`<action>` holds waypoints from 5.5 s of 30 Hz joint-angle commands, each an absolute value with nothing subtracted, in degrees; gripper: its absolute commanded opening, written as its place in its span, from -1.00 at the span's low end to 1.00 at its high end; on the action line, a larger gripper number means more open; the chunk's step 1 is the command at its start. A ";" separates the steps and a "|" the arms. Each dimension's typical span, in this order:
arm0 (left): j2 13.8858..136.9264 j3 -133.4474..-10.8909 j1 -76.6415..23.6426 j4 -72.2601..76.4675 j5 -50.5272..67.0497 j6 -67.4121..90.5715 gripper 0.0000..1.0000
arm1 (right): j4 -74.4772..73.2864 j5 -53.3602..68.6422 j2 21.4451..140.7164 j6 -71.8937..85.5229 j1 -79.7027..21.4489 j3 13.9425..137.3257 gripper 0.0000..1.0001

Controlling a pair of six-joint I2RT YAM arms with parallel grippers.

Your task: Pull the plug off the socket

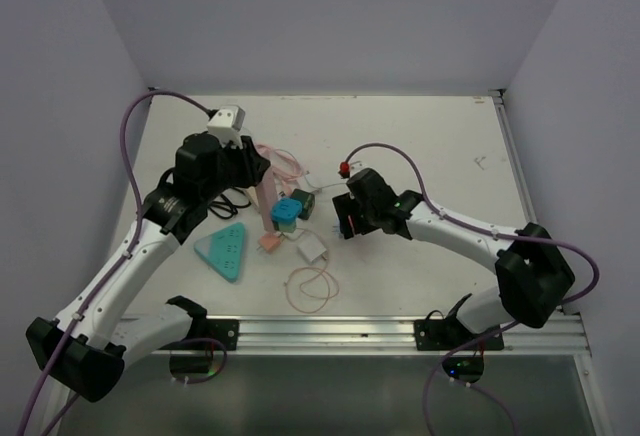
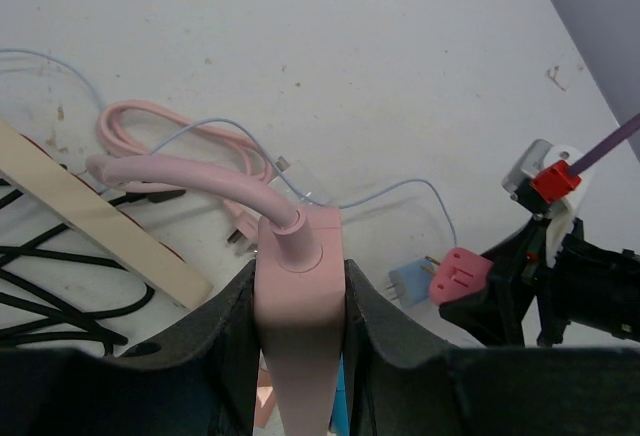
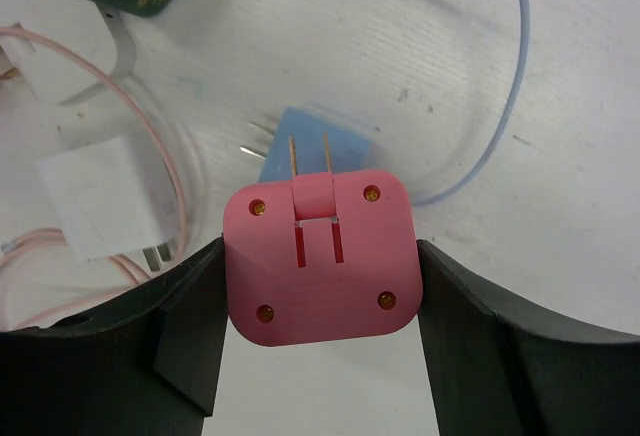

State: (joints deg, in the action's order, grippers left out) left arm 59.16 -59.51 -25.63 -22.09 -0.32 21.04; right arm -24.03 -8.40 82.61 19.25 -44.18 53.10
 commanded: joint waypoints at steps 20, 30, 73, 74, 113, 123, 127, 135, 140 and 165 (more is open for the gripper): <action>57.04 -57.39 -25.40 -17.49 5.62 24.52 -1.00 | -24.70 11.95 79.09 20.83 -47.46 71.80 0.98; 57.48 -58.80 -25.40 -17.67 5.63 24.08 -1.00 | -28.29 12.57 91.21 19.34 -52.99 82.61 0.97; 57.48 -62.31 -24.35 -22.76 -16.97 11.77 -1.00 | -42.90 5.02 79.63 11.34 -51.51 71.29 -1.00; 57.39 -62.75 -24.35 -22.68 -16.01 12.21 -1.00 | -40.37 3.88 79.28 11.42 -50.72 68.67 -1.00; 56.78 -63.28 -24.43 -16.61 4.48 27.07 -1.00 | -9.67 11.95 81.47 20.74 -52.21 66.18 0.85; 56.86 -62.05 -24.43 -14.33 3.17 27.43 -1.00 | -11.25 14.15 86.22 19.86 -53.08 69.61 0.03; 56.95 -61.52 -24.35 -13.71 2.02 26.46 -1.00 | -12.48 14.50 86.84 19.43 -53.26 69.87 -0.48; 59.23 -62.40 -24.26 -14.59 -2.81 21.63 -1.00 | -16.17 12.40 83.15 17.93 -53.26 67.68 -1.00; 60.12 -61.53 -23.65 -15.91 -7.72 18.11 -1.00 | -18.01 11.60 78.50 18.02 -53.17 64.60 -1.00; 60.03 -58.09 -20.39 -19.86 -19.78 12.30 -1.00 | -29.97 13.44 67.33 16.87 -53.09 62.58 -1.00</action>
State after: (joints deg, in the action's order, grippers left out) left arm 60.16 -58.37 -24.91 -19.55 -1.50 24.95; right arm -20.40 10.02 72.42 17.93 -52.97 62.87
